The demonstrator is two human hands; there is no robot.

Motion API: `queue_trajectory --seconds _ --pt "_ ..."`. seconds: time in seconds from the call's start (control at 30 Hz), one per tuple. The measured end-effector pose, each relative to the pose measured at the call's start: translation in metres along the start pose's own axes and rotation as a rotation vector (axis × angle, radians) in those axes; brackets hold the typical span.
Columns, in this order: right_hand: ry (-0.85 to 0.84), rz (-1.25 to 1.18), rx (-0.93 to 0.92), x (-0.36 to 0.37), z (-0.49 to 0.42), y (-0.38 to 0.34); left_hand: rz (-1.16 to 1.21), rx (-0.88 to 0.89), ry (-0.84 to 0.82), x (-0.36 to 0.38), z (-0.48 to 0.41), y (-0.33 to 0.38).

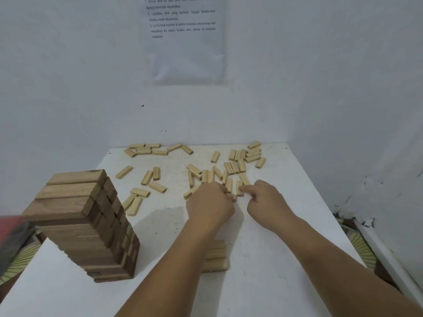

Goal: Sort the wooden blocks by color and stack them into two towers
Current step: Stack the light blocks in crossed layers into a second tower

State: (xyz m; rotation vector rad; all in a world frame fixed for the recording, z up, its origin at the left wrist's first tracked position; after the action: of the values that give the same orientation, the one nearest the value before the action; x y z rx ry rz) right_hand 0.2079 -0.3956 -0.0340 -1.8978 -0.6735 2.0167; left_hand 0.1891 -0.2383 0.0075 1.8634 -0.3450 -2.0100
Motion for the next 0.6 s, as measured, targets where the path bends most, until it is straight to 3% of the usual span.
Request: queue_trajectory --seconds 0.13,0.33,0.6 --pt "0.099 -0.031 -0.063 -0.008 0.015 0.016 -0.052 0.037 -0.003 0.004 -0.001 0.0" --pt "0.057 -0.019 -0.183 -0.024 0.052 0.024 -0.108 0.157 -0.079 0.017 0.002 -0.001" --pt "0.073 -0.045 -0.153 -0.019 0.1 0.049 -0.183 0.376 -0.181 0.025 0.05 0.023"
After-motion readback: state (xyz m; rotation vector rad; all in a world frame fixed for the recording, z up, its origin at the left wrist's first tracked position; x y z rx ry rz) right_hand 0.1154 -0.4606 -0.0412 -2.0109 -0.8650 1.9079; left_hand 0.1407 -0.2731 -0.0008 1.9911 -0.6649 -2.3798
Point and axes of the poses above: each hand's wrist, its own z-axis away from the middle knuckle, its own x-axis out of the palm, y = z × x, the point moved 2 cm from there along -z, towards the middle knuckle, and after that the axes turned 2 degrees about -y, right-handed, at the moved point
